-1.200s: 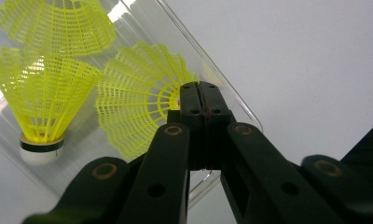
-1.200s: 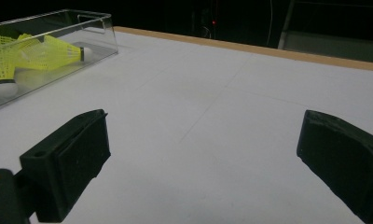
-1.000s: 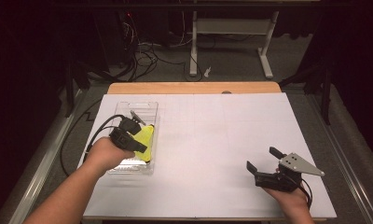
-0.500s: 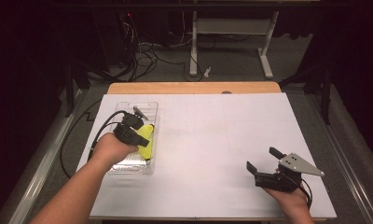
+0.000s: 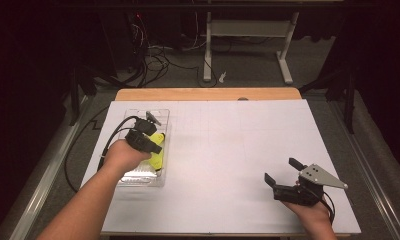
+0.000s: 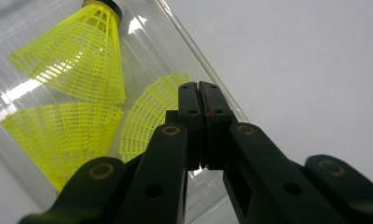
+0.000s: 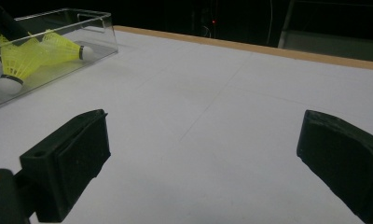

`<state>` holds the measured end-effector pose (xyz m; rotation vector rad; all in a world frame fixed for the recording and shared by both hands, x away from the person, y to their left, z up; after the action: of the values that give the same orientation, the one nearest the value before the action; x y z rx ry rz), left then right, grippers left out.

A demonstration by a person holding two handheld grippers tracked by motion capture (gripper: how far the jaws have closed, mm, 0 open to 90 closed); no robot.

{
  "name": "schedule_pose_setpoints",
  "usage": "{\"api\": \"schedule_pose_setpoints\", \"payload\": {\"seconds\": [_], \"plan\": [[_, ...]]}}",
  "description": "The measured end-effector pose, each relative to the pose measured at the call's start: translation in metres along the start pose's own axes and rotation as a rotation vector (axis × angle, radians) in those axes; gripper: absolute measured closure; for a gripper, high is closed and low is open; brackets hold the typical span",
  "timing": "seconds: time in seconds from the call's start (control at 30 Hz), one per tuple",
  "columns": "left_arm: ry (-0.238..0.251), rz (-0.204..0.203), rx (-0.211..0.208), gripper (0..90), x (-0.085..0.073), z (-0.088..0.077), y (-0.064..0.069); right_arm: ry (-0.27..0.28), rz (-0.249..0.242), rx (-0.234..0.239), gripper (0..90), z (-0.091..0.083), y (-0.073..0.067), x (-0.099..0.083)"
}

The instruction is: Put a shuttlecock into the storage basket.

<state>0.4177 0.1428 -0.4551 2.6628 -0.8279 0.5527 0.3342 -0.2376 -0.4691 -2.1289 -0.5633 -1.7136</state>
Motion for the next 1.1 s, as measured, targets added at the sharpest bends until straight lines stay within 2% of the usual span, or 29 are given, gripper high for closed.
{"api": "schedule_pose_setpoints", "payload": {"seconds": [0.37,0.67,1.1], "plan": [[0.006,-0.005,0.011,85.7,0.0011,0.0027,-0.0013,-0.002,0.004,0.001,3.0,-0.0001,0.0002,-0.0005],[-0.006,-0.013,0.015,79.9,-0.0002,0.0017,-0.0022,-0.005,0.007,0.0,3.0,0.0007,0.0001,-0.0015],[0.008,-0.025,0.017,69.5,0.001,-0.0066,-0.004,-0.008,0.007,0.002,3.0,0.001,-0.0004,-0.002]]}}
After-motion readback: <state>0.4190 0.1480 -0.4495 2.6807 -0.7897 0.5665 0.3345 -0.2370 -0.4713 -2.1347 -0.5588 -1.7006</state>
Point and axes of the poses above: each handheld gripper's, and its own axes: z roughly forward along the jaws, x roughly out of its top, y roughly to its right, the point moved 8 cm from there along z, roughly forward along the jaws, and after that the axes turned 8 degrees about y, right-handed, at the moved point
